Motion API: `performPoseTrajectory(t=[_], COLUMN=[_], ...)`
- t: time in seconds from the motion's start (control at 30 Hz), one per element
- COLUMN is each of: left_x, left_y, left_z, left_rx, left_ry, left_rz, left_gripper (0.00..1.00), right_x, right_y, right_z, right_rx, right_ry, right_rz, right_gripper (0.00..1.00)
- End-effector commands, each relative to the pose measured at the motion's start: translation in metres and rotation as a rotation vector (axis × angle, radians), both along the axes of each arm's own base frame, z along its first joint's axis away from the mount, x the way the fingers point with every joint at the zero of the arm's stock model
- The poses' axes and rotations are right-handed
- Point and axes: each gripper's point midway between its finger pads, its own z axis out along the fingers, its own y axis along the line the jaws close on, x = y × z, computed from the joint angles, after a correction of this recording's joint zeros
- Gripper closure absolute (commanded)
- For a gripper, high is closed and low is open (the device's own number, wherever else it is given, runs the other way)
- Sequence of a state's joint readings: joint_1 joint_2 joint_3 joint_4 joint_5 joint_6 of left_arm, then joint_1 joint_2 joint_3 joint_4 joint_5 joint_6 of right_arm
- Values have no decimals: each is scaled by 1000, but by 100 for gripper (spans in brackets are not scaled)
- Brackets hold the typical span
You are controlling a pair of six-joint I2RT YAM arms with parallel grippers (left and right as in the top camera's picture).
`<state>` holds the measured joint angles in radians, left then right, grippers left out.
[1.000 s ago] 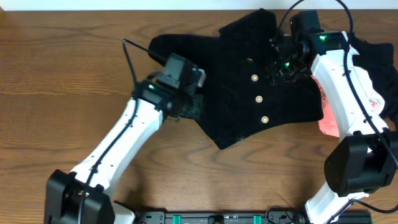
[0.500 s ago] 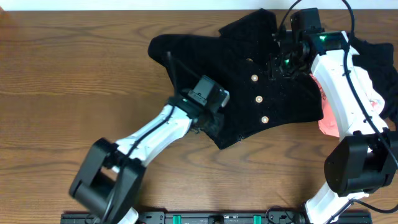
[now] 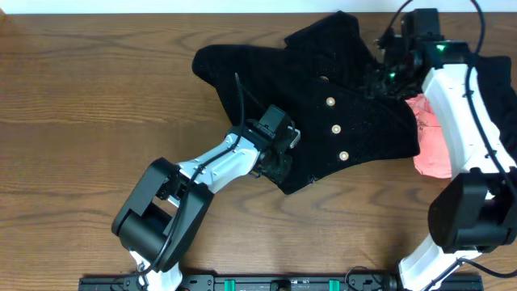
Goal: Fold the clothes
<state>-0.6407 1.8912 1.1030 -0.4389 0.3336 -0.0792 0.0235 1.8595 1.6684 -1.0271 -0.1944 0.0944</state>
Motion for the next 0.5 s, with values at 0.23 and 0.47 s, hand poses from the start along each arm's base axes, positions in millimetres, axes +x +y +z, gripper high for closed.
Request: performPoseTrajectory(t=[0.23,0.47], left_x=[-50,-95], left_y=[-35,-51], left_z=[-3,10], left_rx=[-74,-130], left_ry=[245,461], left_rz=[116,97], left_gripper=[94,94], right_x=[-3,-6], right_y=[-9,-9], right_z=[10,8], right_rx=[23,23], right_ry=[-12,4], right_rz=[-26,-26], right_gripper=[39,38])
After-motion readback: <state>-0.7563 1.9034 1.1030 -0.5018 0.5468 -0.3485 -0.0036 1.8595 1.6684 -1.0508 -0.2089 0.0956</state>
